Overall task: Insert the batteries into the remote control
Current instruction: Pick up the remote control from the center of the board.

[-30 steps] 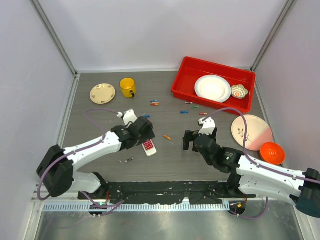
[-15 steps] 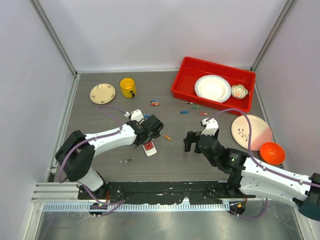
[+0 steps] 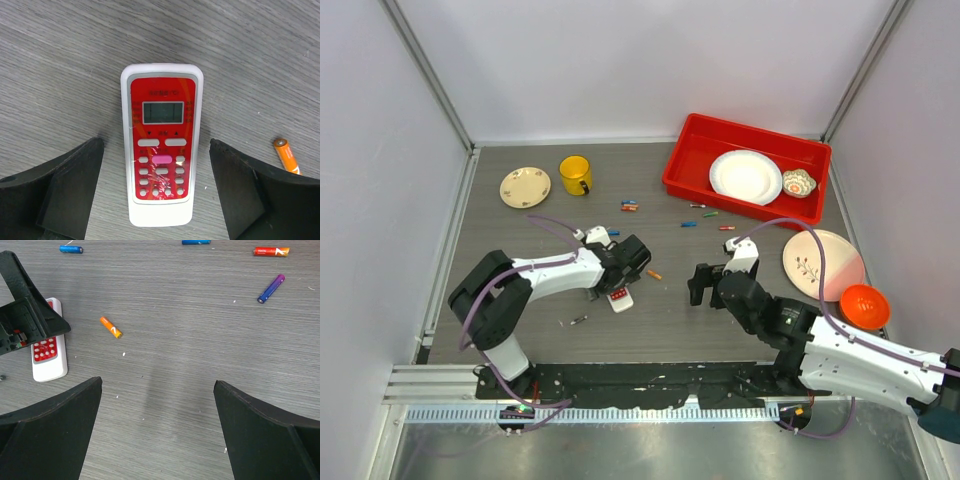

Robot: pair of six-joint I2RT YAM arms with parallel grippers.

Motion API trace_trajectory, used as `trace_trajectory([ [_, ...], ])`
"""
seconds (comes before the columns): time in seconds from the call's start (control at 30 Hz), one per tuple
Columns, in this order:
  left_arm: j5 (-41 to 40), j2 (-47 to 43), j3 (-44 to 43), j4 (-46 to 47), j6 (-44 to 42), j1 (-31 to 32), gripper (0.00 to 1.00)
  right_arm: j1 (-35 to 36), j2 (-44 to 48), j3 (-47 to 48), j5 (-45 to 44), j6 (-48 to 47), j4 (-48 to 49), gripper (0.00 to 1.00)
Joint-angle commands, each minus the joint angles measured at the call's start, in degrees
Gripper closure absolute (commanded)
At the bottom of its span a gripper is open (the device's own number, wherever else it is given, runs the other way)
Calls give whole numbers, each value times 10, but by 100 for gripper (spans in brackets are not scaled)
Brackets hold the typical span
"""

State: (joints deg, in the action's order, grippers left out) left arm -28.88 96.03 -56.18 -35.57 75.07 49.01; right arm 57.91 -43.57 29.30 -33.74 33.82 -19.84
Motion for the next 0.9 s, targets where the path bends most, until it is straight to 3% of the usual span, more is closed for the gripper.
trace_trajectory([
  [0.0,-20,6,-7,14,14,0,12,1,15,-6,0,11,-6,0],
  [0.03,-18,7,-6,19,10,1,16,0,15,-6,1,11,-5,0],
  [0.3,-12,16,7,38,4,-5,23,1,0,-4,4,12,1,0],
  [0.4,-6,15,17,51,-7,-8,37,1,-3,-3,6,11,2,0],
  [0.57,1,7,38,74,-14,-10,48,1,-13,6,8,10,0,0],
  [0.6,1,4,41,78,-15,-10,55,1,-13,8,10,9,-2,0],
  [0.73,-3,-48,51,102,-49,-10,76,2,-12,33,12,3,-6,0],
  [0.87,19,-162,83,196,-126,-10,86,1,-17,60,48,-6,12,0],
])
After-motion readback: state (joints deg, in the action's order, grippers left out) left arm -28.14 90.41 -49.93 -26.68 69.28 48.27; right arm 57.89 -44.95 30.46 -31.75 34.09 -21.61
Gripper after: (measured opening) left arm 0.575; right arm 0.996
